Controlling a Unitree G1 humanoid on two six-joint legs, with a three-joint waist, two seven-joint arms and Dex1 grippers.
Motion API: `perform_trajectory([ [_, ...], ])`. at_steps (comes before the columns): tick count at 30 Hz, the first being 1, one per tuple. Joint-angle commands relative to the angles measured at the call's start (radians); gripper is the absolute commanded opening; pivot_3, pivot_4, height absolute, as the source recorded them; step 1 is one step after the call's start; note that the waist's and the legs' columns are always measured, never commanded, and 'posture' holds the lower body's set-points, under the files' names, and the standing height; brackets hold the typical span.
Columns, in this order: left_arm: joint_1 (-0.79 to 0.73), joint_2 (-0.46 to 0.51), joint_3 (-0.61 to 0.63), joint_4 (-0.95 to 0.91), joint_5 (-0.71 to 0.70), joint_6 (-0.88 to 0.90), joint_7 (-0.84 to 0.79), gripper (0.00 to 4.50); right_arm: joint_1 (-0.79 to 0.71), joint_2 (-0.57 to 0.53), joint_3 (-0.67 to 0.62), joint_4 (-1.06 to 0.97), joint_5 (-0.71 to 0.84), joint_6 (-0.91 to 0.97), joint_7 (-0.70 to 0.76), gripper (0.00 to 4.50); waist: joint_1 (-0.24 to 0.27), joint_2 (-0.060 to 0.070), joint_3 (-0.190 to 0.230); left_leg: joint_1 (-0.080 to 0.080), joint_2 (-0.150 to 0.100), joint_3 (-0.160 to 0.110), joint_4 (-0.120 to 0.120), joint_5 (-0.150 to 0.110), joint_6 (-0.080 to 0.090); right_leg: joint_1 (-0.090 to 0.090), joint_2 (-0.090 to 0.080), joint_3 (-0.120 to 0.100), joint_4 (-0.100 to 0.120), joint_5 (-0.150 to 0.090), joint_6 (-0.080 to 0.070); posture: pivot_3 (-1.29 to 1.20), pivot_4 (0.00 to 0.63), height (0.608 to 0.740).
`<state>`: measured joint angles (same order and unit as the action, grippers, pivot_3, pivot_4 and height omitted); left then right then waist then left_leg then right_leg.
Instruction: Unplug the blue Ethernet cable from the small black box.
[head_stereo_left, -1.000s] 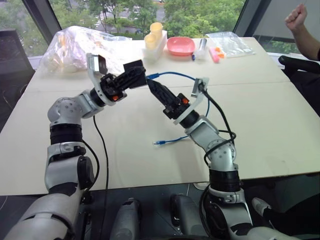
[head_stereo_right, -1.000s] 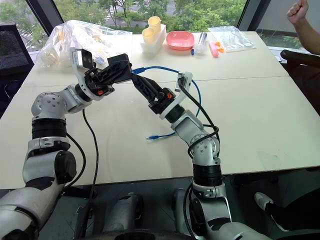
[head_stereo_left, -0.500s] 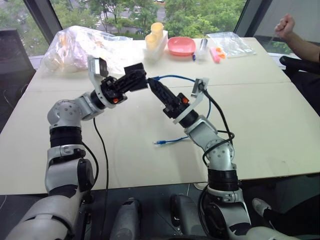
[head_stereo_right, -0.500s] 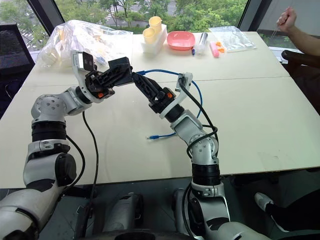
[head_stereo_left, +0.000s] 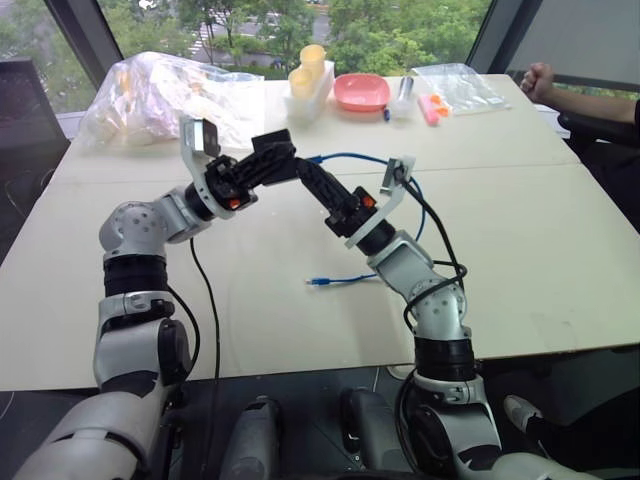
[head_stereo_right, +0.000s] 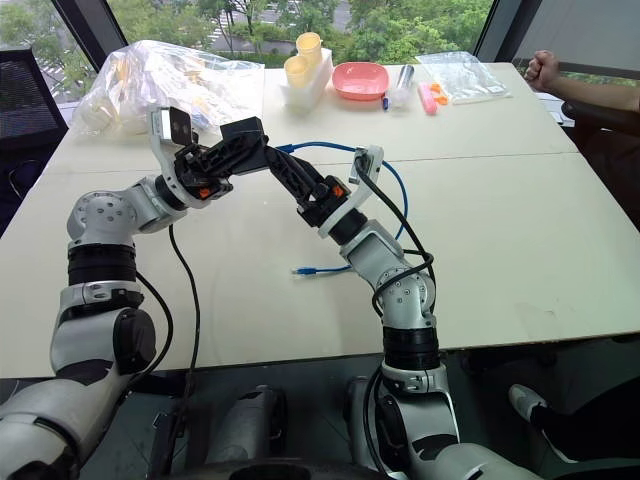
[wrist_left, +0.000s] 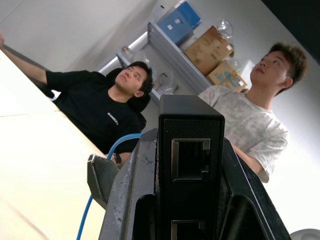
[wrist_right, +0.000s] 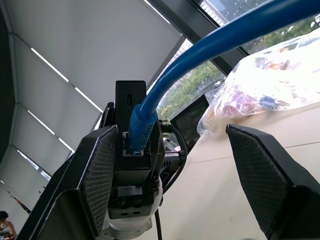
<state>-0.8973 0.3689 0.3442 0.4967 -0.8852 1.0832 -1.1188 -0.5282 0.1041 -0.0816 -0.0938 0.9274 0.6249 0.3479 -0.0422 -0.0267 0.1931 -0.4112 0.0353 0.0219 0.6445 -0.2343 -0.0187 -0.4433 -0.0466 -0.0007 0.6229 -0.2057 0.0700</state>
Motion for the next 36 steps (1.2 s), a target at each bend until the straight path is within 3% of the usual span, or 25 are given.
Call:
perform_trajectory([
  [1, -0.010, -0.001, 0.008, -0.034, -0.033, 0.001, -0.004, 0.55, -0.030, 0.014, 0.008, -0.016, 0.006, -0.009, 0.011, 1.67, 0.000, 0.000, 0.000, 0.000, 0.000, 0.000, 0.000, 0.000, 0.000, 0.000, 0.000, 0.000, 0.000, 0.000, 0.000, 0.00, 0.150, 0.740],
  [4, -0.011, -0.001, 0.008, -0.030, -0.032, -0.003, 0.000, 0.55, -0.031, 0.014, 0.013, -0.014, 0.001, -0.004, 0.016, 0.10, 0.000, 0.000, 0.000, 0.000, 0.000, 0.000, 0.000, 0.000, 0.000, 0.000, 0.000, 0.000, 0.000, 0.000, 0.000, 0.00, 0.150, 0.740],
  [5, -0.012, -0.001, 0.009, -0.028, -0.031, -0.006, 0.002, 0.55, -0.029, 0.013, 0.015, -0.015, 0.000, -0.001, 0.019, 0.05, 0.000, 0.000, 0.000, 0.000, 0.000, 0.000, 0.000, 0.000, 0.000, 0.000, 0.000, 0.000, 0.000, 0.000, 0.000, 0.00, 0.150, 0.740],
  [12, -0.019, 0.022, 0.017, 0.000, -0.009, -0.039, 0.004, 0.55, -0.020, 0.008, 0.014, -0.024, 0.004, 0.012, 0.015, 0.05, 0.000, 0.000, 0.000, 0.000, 0.000, 0.000, 0.000, 0.000, 0.000, 0.000, 0.000, 0.000, 0.000, 0.000, 0.000, 0.00, 0.150, 0.740],
  [20, -0.052, 0.170, 0.048, 0.107, 0.032, -0.105, -0.029, 0.55, 0.001, -0.118, -0.185, -0.003, 0.057, -0.018, -0.068, 0.05, 0.000, 0.000, 0.000, 0.000, 0.000, 0.000, 0.000, 0.000, 0.000, 0.000, 0.000, 0.000, 0.000, 0.000, -0.001, 0.00, 0.150, 0.740],
  [24, -0.053, 0.194, 0.035, 0.116, 0.035, -0.105, -0.045, 0.55, -0.007, -0.174, -0.232, 0.017, 0.054, -0.021, -0.066, 0.05, 0.005, 0.000, 0.000, 0.000, 0.000, 0.000, -0.001, 0.000, 0.000, 0.000, -0.001, 0.000, -0.002, -0.001, -0.001, 0.00, 0.150, 0.740],
  [29, -0.011, 0.131, -0.079, 0.042, 0.169, -0.263, 0.005, 0.55, -0.040, -0.188, -0.268, 0.106, 0.006, -0.044, -0.143, 0.05, 0.006, 0.000, 0.000, 0.000, 0.000, 0.001, 0.000, 0.000, 0.000, 0.001, -0.001, 0.000, -0.002, 0.000, -0.001, 0.00, 0.150, 0.740],
  [35, 0.052, -0.051, -0.248, -0.041, 0.447, -0.715, 0.192, 0.55, -0.045, -0.260, -0.236, 0.243, -0.128, 0.058, -0.300, 0.05, 0.023, 0.001, 0.000, -0.001, -0.001, 0.003, -0.001, 0.000, 0.000, 0.001, -0.002, 0.001, -0.004, 0.000, -0.001, 0.00, 0.150, 0.740],
  [36, 0.061, -0.081, -0.263, -0.037, 0.478, -0.777, 0.221, 0.55, -0.037, -0.280, -0.222, 0.240, -0.159, 0.079, -0.320, 0.43, 0.026, 0.001, 0.000, -0.002, -0.001, 0.003, -0.001, 0.000, 0.000, 0.000, -0.002, 0.002, -0.004, 0.000, -0.001, 0.00, 0.150, 0.740],
])
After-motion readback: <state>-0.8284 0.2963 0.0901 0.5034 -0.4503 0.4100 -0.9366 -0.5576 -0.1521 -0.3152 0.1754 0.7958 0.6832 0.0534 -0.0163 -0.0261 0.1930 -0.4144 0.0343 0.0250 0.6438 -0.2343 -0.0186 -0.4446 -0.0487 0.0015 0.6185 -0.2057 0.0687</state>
